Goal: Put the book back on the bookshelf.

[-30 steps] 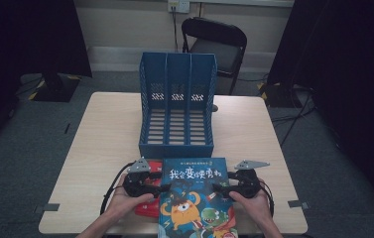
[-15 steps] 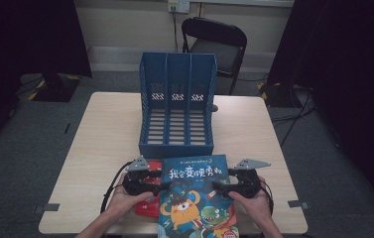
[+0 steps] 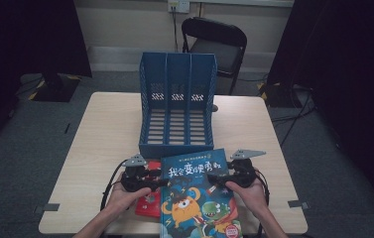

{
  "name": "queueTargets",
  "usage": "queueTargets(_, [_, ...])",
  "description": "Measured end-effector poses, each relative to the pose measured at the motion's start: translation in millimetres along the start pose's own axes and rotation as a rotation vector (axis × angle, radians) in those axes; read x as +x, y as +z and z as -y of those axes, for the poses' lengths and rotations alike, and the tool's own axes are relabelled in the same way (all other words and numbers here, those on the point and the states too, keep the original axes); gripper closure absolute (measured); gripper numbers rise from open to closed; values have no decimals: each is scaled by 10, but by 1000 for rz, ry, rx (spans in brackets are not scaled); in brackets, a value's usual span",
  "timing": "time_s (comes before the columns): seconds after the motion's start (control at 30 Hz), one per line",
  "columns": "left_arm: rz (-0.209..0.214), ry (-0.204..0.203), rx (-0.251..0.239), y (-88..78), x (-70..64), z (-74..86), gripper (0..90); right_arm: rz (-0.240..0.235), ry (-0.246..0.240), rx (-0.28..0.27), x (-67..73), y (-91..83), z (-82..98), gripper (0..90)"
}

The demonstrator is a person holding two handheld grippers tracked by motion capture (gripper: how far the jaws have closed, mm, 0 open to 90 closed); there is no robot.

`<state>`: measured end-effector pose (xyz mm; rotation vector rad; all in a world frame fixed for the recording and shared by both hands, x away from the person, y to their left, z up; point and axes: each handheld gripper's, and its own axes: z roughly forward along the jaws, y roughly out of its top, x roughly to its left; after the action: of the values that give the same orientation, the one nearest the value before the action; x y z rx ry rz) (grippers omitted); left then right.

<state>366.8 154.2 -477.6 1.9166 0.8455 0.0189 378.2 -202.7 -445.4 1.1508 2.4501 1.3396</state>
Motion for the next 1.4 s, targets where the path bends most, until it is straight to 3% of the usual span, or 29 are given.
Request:
queueTargets(0.5, [4, -32, 9, 28, -46, -30, 316, 8, -40, -12, 65, -142, 92, 194])
queueTargets(0.83, [25, -45, 8, 46, -61, -37, 229, 17, -123, -17, 192, -247, 117, 200])
queueTargets(0.93, [32, -41, 20, 45, -52, -48, 244, 25, -132, -10, 232, -227, 115, 196])
queueTargets(1.13, [96, -125, -2, 55, 29, -47, 299, 27, -146, -12, 254, -213, 100, 200])
queueTargets(1.2, [134, -193, -12, 54, 81, -42, 343, 31, -147, -20, 271, -200, 85, 207])
queueTargets(1.27, [165, -233, -19, 57, 121, -36, 374, 38, -148, -18, 288, -183, 59, 212])
queueTargets(1.4, [168, -253, -8, 34, 147, -43, 393, 49, -140, -16, 295, -135, 7, 220])
